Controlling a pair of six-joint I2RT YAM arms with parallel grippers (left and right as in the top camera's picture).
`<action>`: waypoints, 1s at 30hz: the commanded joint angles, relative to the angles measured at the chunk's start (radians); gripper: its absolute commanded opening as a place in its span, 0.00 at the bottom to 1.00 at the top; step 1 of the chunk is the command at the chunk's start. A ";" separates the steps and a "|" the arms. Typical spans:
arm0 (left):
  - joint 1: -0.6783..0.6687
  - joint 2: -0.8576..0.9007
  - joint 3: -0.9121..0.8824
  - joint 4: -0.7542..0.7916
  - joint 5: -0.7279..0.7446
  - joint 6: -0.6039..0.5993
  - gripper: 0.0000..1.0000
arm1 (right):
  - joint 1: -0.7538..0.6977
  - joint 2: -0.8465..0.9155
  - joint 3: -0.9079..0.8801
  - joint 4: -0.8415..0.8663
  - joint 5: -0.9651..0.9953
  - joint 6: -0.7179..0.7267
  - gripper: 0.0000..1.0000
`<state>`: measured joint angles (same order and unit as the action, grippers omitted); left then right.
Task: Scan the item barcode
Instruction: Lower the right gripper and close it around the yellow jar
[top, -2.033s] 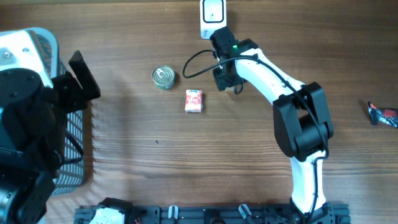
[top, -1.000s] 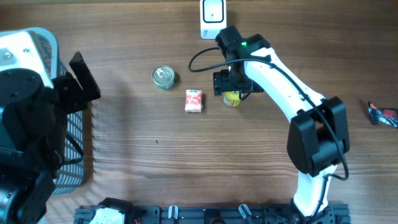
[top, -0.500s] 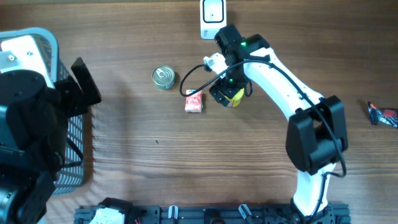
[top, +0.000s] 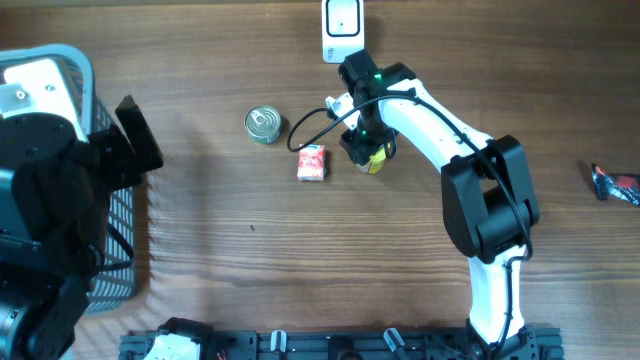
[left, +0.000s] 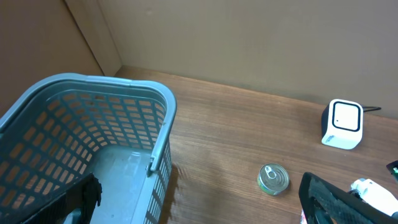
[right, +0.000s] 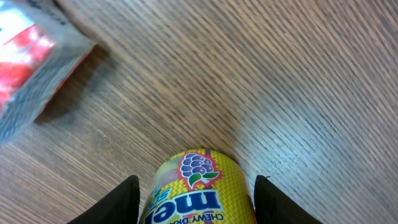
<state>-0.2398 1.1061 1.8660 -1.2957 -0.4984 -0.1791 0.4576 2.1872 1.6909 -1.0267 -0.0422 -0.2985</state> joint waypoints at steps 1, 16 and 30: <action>0.007 -0.002 -0.005 0.000 0.008 -0.012 1.00 | -0.001 0.019 -0.004 -0.009 0.052 0.174 0.52; 0.007 -0.002 -0.005 -0.007 0.008 -0.013 1.00 | -0.001 0.020 -0.072 -0.097 0.064 1.507 0.84; 0.007 -0.002 -0.005 -0.007 0.008 -0.012 1.00 | -0.001 -0.169 -0.020 -0.154 0.109 0.564 1.00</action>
<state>-0.2398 1.1061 1.8660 -1.3029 -0.4984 -0.1791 0.4591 2.0987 1.6444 -1.1755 0.1040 0.5362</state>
